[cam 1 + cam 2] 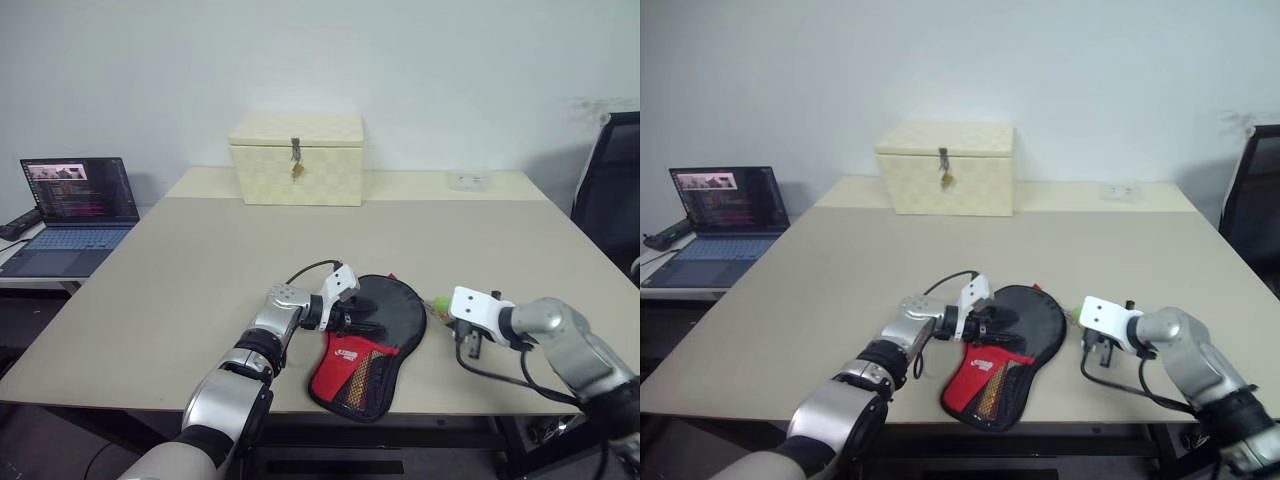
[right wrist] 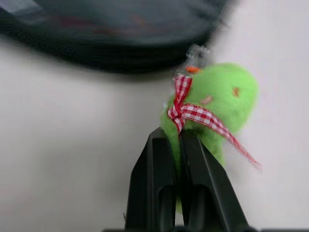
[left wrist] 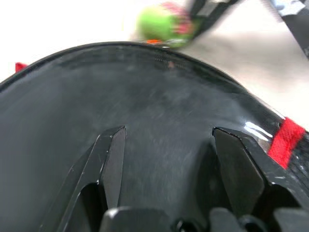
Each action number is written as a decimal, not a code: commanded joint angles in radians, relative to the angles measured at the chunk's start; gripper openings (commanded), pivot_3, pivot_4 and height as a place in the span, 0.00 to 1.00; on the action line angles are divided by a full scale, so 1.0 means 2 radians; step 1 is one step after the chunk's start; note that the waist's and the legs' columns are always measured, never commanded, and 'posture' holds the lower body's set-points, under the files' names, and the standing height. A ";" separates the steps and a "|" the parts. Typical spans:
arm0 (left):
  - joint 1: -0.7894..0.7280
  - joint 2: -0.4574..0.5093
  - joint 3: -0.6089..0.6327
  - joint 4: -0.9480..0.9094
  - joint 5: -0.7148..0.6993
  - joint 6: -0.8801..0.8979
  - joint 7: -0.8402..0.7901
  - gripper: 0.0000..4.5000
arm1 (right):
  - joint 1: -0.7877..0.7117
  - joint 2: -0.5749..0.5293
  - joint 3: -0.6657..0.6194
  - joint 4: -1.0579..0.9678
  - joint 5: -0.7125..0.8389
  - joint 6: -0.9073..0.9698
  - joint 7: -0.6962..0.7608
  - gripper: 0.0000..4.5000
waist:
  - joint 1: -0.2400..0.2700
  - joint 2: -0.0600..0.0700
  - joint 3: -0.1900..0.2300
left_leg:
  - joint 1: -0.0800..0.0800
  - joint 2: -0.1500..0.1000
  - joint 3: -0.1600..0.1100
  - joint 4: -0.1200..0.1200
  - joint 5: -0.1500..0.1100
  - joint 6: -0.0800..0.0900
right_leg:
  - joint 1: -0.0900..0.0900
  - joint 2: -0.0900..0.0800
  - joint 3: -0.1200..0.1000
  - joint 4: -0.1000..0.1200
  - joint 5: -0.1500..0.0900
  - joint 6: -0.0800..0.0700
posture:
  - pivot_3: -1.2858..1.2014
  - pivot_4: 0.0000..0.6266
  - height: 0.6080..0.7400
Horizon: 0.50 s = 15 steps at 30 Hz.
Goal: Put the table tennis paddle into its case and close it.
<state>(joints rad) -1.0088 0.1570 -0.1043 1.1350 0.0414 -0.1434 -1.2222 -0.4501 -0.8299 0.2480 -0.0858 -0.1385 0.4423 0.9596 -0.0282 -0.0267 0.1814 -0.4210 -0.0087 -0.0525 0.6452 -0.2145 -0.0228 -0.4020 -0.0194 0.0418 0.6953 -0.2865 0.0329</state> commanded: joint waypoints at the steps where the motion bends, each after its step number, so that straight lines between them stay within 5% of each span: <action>1: -0.002 -0.010 -0.010 0.012 0.007 -0.010 0.004 0.69 | 0.013 -0.006 -0.019 -0.074 0.013 0.050 0.006 0.02 | -0.002 0.000 0.000 | 0.001 0.000 0.000 0.000 0.000 0.000 | 0.000 0.000 0.000 0.000 0.000 0.000 | 0.52 0.24 1.00; 15: 0.007 -0.007 -0.008 0.008 0.007 -0.017 0.016 0.69 | -0.054 0.055 0.017 -0.017 -0.003 0.055 -0.028 0.02 | -0.002 0.000 0.000 | 0.004 0.000 0.000 0.000 0.000 0.000 | 0.004 0.000 -0.001 -0.001 0.000 0.000 | 0.52 0.24 1.00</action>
<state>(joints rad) -1.0074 0.1333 -0.1183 1.1525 0.0565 -0.1798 -1.1891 -0.5423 -0.7042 0.2806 -0.0948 -0.1449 0.5705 0.8832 -0.0318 -0.0267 0.1814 -0.4130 -0.0083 -0.0533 0.6450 -0.2145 -0.0228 -0.3929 -0.0189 0.0401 0.6933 -0.2867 0.0331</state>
